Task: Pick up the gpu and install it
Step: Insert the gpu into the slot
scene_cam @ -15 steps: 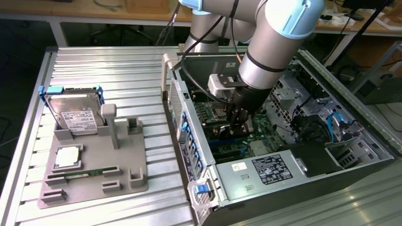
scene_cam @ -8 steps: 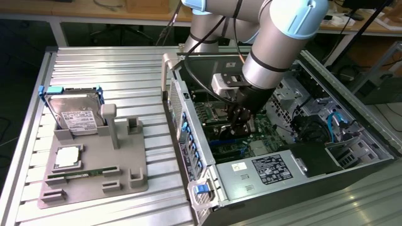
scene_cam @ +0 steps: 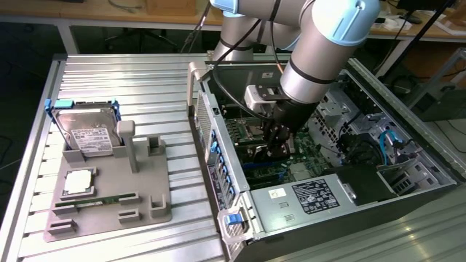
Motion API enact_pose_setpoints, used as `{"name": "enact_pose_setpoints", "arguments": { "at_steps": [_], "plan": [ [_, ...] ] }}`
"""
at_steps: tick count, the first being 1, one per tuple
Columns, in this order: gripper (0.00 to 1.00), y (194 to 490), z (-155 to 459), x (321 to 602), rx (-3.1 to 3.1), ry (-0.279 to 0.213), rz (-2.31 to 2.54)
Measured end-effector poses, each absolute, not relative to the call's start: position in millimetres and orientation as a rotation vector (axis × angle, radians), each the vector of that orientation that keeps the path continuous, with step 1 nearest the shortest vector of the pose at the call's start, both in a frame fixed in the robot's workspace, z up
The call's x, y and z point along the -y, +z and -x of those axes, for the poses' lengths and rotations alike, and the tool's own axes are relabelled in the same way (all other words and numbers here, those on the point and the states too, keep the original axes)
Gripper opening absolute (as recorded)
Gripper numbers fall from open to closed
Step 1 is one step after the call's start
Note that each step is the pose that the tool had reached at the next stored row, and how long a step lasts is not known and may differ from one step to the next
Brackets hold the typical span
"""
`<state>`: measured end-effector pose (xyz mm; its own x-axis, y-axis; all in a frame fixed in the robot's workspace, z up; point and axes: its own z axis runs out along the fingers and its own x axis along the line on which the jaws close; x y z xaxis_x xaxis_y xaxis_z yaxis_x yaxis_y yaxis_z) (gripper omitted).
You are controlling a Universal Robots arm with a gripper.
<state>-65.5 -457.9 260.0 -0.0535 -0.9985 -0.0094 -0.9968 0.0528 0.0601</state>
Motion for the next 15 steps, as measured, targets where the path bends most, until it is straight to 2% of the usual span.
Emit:
{"name": "enact_pose_setpoints", "arguments": {
  "at_steps": [3,6,15],
  "plan": [
    [0.27,259.3,65.2,457.9,2.251,-0.085,-2.133],
    [0.27,259.0,63.7,458.0,2.234,-0.118,-2.116],
    [0.27,258.5,60.8,457.9,2.233,-0.12,-2.115]
  ]
}}
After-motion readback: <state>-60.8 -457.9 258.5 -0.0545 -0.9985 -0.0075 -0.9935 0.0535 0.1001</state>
